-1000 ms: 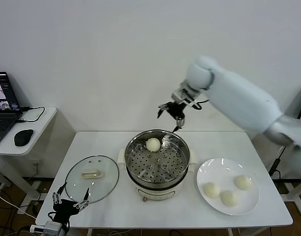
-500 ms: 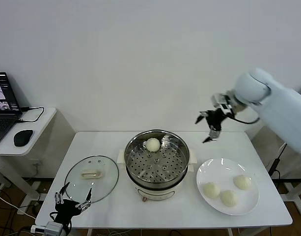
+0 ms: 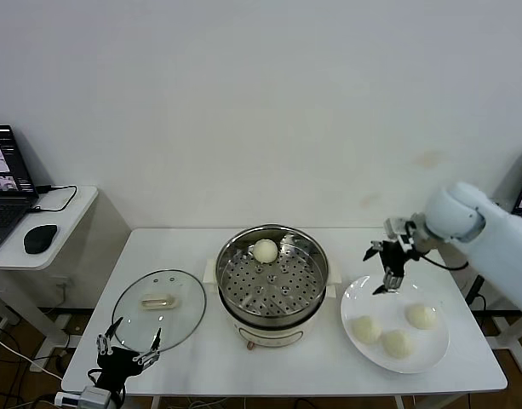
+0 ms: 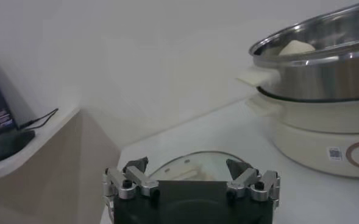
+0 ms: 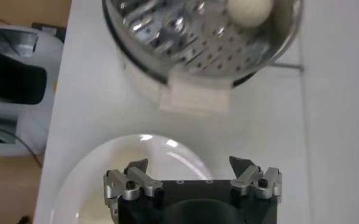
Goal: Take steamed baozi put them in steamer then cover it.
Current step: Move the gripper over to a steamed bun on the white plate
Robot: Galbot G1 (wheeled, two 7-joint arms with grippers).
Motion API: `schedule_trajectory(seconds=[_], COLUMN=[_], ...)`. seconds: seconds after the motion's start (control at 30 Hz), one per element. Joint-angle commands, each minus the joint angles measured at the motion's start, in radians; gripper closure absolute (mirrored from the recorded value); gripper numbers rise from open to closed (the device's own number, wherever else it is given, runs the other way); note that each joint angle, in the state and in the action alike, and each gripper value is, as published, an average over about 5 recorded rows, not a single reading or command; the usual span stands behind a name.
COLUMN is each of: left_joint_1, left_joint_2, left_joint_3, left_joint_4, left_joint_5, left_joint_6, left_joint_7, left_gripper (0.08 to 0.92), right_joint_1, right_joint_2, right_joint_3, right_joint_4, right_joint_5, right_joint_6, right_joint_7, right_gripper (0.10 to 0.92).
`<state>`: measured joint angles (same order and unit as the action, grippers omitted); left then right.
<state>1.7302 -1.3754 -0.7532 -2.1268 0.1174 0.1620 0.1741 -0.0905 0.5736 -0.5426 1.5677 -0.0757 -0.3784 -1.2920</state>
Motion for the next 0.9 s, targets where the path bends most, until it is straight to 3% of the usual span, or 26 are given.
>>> schedule_trajectory(seconds=[0.03, 0.9], left_joint_1=[-0.003, -0.024], left_joint_2=[0.002, -0.004], left_joint_3=[-0.003, 0.002], left_joint_4=[0.011, 0.044], left_joint_5=[-0.002, -0.001], left_joint_6=[0.001, 0.002], left_joint_7=[0.000, -0.003], left_gripper=[0.177, 0.177], right_joint_1=[-0.097, -0.192], right_joint_2=[0.030, 0.080], right_joint_3=[-0.006, -0.015], right_joint_4=[0.004, -0.067], right_joint_5=[-0.085, -0.222], right_joint_6=[-0.004, 0.034], right_joint_7=[0.012, 0.024], right_gripper=[0.202, 0.203])
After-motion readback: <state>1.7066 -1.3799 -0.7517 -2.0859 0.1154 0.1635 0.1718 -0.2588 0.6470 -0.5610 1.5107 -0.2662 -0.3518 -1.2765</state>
